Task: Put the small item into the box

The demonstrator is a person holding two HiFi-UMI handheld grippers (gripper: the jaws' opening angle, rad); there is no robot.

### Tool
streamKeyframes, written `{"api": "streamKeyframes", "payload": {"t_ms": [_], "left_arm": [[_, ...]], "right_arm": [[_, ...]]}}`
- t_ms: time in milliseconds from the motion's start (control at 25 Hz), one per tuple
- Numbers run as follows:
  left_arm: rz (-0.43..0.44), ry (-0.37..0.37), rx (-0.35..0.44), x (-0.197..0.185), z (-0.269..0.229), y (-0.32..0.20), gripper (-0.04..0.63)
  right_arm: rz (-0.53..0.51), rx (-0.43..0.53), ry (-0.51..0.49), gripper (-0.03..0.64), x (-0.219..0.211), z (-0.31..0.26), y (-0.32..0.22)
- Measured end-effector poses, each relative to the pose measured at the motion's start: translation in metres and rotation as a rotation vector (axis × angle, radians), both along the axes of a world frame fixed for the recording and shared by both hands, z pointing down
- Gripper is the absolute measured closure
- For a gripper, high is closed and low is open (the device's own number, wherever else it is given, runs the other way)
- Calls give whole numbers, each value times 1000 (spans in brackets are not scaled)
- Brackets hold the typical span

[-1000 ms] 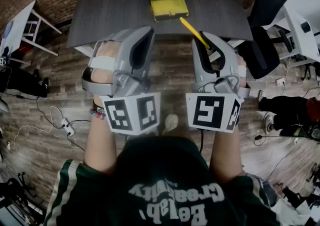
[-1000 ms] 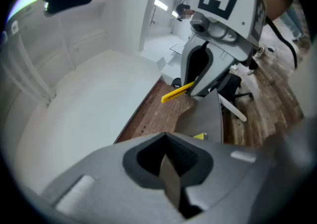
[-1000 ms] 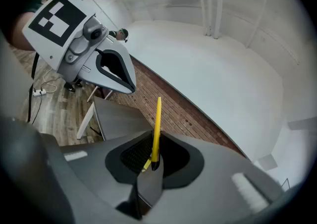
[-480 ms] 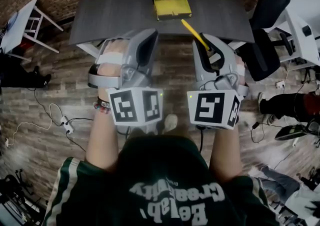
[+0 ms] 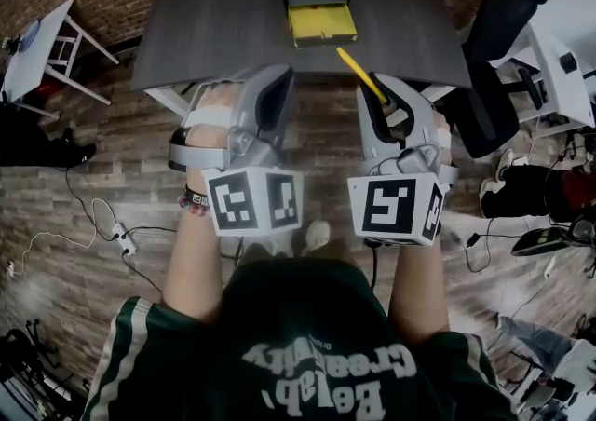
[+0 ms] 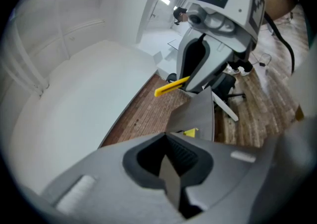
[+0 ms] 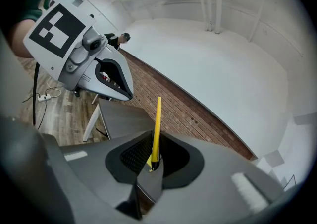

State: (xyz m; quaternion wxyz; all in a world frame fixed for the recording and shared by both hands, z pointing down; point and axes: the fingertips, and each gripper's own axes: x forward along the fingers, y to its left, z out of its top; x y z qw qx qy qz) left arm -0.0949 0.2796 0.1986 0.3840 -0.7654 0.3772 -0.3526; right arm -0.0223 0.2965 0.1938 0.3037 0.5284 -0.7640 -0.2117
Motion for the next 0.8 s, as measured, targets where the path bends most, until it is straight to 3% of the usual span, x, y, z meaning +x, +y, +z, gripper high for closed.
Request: {"api": "streamKeyframes", "payload": {"t_ms": [800], "left_arm": [[23, 55, 1, -50, -7, 15, 594]], "right_arm": [[42, -14, 9, 560, -42, -3, 19]]}}
